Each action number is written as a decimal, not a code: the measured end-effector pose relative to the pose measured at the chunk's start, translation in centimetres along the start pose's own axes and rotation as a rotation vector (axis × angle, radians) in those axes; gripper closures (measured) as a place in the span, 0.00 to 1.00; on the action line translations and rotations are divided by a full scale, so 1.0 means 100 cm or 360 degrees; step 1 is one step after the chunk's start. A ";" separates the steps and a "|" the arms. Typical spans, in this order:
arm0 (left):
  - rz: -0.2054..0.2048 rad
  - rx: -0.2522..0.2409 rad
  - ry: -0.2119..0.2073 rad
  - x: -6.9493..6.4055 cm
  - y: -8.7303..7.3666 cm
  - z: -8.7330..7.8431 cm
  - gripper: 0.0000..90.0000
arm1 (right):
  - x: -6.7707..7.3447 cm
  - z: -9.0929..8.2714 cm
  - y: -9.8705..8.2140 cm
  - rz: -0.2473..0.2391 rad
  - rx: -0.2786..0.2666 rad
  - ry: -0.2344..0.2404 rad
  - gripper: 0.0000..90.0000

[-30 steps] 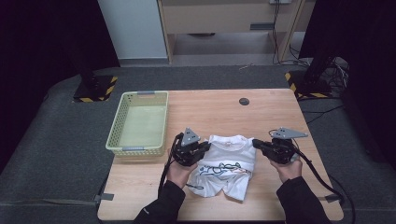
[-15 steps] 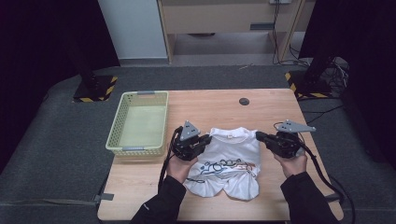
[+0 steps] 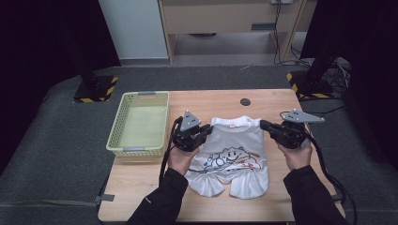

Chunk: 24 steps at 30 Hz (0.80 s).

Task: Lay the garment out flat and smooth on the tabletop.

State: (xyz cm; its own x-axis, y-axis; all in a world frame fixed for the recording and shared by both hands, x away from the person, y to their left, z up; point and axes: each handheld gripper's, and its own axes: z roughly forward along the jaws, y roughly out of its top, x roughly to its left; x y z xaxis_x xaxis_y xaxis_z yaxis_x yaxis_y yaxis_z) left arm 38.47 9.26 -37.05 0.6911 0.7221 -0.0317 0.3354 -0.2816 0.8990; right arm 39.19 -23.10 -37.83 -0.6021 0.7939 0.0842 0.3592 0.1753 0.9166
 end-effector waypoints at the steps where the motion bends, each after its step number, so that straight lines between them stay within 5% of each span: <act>1: 0.0002 -0.0003 0.0004 0.001 0.002 0.001 0.94 | -0.001 0.000 0.002 0.0000 0.0001 -0.0004 0.98; 16: 0.0019 -0.0076 0.0086 0.018 0.033 0.015 0.94 | -0.013 0.014 0.028 0.0031 -0.0075 -0.0105 0.98; 24: 0.0041 -0.0090 0.0158 0.024 0.044 0.035 0.93 | -0.021 0.029 0.039 0.0032 -0.0090 -0.0259 0.98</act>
State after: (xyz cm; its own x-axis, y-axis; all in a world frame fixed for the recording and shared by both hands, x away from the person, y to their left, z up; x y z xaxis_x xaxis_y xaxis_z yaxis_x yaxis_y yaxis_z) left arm 43.84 7.58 -34.64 0.6310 0.7751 0.0327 0.2796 -0.2666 0.9224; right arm 43.96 -22.42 -35.60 -0.4702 0.8816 0.0425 0.3267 0.1291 0.9363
